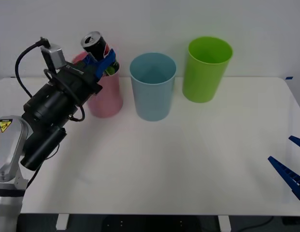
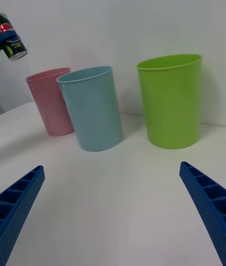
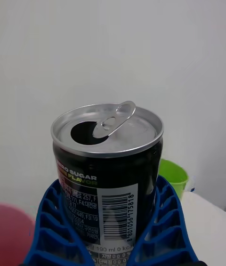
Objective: Grasp the object on the table and drop it into the matching bin: aluminum can to the light blue bin, PET bottle to the pink bin.
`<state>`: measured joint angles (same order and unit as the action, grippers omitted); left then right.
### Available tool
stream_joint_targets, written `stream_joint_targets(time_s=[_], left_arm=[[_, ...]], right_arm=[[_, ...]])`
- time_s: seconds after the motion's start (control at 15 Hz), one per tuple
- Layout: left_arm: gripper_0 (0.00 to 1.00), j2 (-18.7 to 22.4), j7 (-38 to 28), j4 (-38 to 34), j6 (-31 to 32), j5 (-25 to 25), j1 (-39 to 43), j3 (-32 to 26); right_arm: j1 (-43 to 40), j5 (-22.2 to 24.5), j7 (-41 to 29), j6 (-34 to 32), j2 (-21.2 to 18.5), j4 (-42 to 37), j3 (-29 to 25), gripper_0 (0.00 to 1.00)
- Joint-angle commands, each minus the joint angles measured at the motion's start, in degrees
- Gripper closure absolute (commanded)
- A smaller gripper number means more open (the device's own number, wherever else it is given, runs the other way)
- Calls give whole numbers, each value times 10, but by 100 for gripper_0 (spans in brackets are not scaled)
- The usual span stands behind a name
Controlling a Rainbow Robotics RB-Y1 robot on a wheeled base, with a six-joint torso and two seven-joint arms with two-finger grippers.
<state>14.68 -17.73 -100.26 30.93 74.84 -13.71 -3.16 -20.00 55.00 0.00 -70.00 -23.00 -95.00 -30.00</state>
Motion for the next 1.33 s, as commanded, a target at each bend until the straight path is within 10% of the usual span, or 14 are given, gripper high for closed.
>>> stream_joint_targets(time_s=[0.07,1.33], left_arm=[[100,0,-2,47,-1,15,-48,1],[100,-4,-9,324,2,70,-306,86]], right_arm=[[0,0,0,0,0,0,0,0],[0,0,0,0,0,0,0,0]])
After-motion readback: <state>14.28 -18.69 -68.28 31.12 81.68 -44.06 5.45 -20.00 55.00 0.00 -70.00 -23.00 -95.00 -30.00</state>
